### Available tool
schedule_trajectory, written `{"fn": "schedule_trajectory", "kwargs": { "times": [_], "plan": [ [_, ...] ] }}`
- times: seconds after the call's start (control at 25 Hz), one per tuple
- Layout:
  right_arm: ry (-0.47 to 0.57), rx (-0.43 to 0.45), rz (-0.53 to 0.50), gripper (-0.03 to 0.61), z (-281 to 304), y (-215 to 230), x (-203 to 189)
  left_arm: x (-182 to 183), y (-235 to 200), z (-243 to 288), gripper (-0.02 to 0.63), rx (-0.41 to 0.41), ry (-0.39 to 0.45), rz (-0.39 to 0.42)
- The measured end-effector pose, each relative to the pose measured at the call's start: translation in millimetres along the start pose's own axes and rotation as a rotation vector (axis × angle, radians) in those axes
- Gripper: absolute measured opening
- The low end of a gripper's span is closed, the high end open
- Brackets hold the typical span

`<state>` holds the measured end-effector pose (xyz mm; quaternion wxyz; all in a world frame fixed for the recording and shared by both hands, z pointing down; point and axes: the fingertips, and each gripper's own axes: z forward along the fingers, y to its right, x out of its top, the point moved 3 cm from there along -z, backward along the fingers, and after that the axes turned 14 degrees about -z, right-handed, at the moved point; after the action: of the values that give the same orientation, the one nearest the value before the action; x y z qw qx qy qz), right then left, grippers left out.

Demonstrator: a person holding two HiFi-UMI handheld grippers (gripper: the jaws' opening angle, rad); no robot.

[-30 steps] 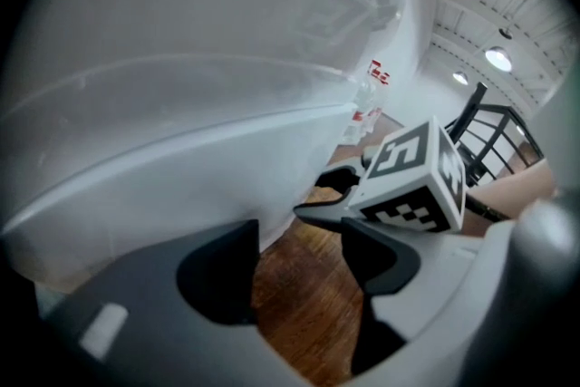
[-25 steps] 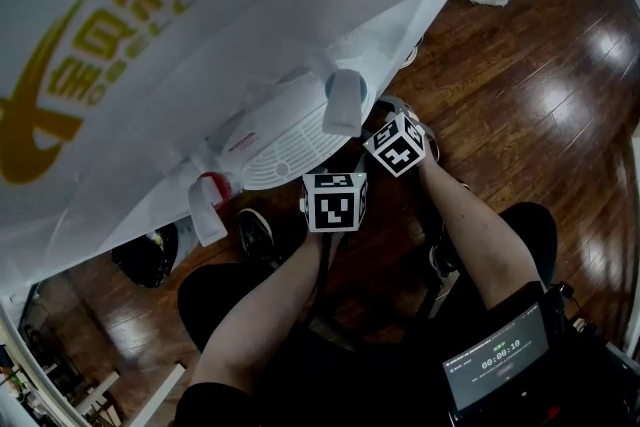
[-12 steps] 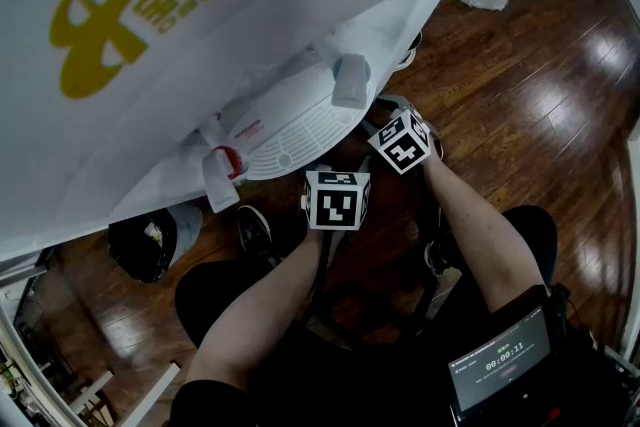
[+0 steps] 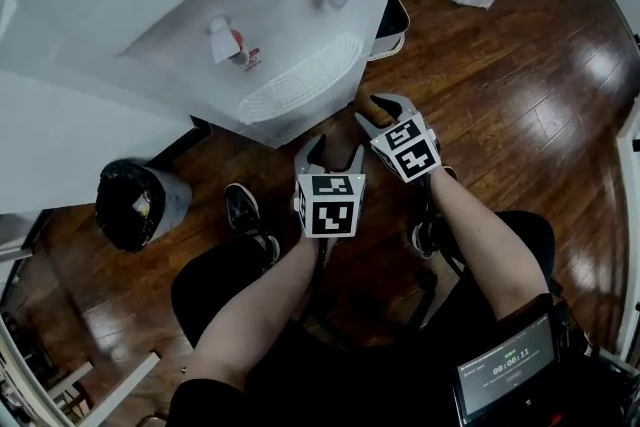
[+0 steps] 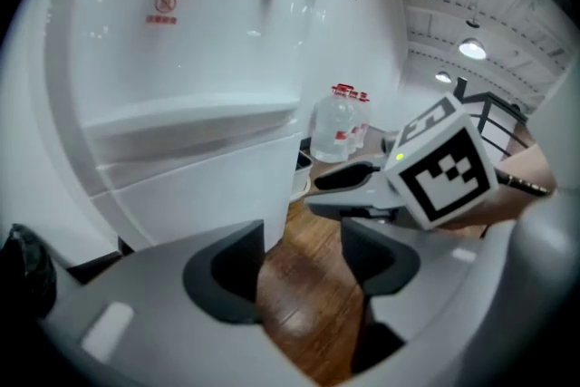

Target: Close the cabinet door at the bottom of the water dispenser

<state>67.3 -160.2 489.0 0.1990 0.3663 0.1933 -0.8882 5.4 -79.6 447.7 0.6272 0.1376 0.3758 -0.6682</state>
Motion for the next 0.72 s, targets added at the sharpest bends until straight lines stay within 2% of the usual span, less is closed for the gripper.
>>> {"fn": "schedule_trajectory", "kwargs": {
  "times": [0.12, 0.28, 0.44, 0.52, 0.72],
  "plan": [
    [0.078, -0.027, 0.018, 0.163, -27, -10, 15, -4, -5, -17, 0.278, 0.024, 0.056, 0.004],
    [0.163, -0.086, 0.101, 0.155, -66, -23, 23, -8, 4, -38, 0.272, 0.007, 0.113, -0.046],
    [0.229, -0.119, 0.191, 0.152, -104, -47, 24, -6, 19, -70, 0.267, -0.007, 0.249, 0.039],
    [0.262, -0.124, 0.204, 0.152, -123, -63, 29, -8, 23, -88, 0.265, -0.017, 0.319, 0.074],
    [0.337, -0.145, 0.177, 0.135, -163, -96, 47, -13, 16, -129, 0.265, -0.023, 0.445, 0.068]
  ]
}}
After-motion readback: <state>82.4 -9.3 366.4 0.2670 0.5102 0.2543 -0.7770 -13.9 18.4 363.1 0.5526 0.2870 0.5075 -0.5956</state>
